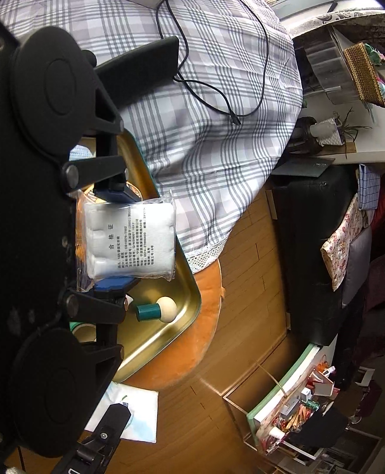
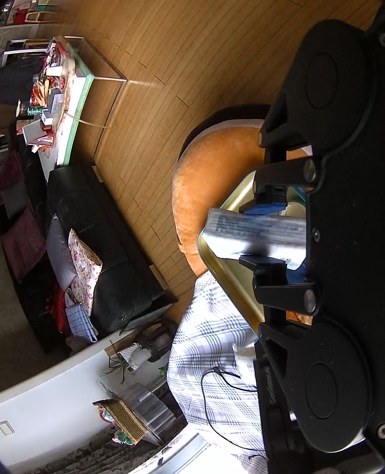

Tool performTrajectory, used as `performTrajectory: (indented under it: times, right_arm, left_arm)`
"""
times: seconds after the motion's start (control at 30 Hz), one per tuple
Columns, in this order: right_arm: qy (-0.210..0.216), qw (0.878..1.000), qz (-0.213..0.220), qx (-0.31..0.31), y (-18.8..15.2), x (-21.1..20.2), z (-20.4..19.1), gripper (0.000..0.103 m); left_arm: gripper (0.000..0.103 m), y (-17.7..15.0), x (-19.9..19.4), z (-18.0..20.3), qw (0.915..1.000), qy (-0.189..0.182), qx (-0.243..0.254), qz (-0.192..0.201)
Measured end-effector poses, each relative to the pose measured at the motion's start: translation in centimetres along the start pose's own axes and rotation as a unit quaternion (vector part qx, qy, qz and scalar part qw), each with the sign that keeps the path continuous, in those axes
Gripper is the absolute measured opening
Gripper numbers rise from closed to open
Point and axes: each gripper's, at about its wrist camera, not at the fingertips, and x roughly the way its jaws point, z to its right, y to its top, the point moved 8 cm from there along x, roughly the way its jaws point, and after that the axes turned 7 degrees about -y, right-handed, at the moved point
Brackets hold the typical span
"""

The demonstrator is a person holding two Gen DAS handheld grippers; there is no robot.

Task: Organize soft objects
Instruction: 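Carry white packet into tin tray with left gripper while right drops printed pack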

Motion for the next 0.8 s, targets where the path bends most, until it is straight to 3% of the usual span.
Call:
performTrajectory:
  times: [0.1, 0.17, 0.23, 0.8]
  right_arm:
    - [0.003, 1.000, 0.000, -0.001, 0.2, 0.5, -0.1, 0.030]
    - [0.008, 1.000, 0.003, -0.006, 0.3, 0.8, -0.3, 0.031]
    - [0.015, 1.000, 0.007, -0.010, 0.4, 1.0, -0.6, 0.037]
    - [0.018, 0.999, -0.001, -0.035, -0.4, 0.6, -2.2, 0.040]
  left_arm:
    - [0.049, 0.5, 0.6, 0.3, 1.0000, 0.007, -0.002, 0.002]
    - [0.062, 0.7, 1.0, 0.0, 0.9999, 0.012, -0.006, 0.003]
    - [0.069, 0.7, 1.5, -0.3, 0.9998, 0.015, -0.013, 0.002]
    - [0.076, -2.8, -1.4, -4.5, 0.9983, 0.035, -0.046, -0.004]
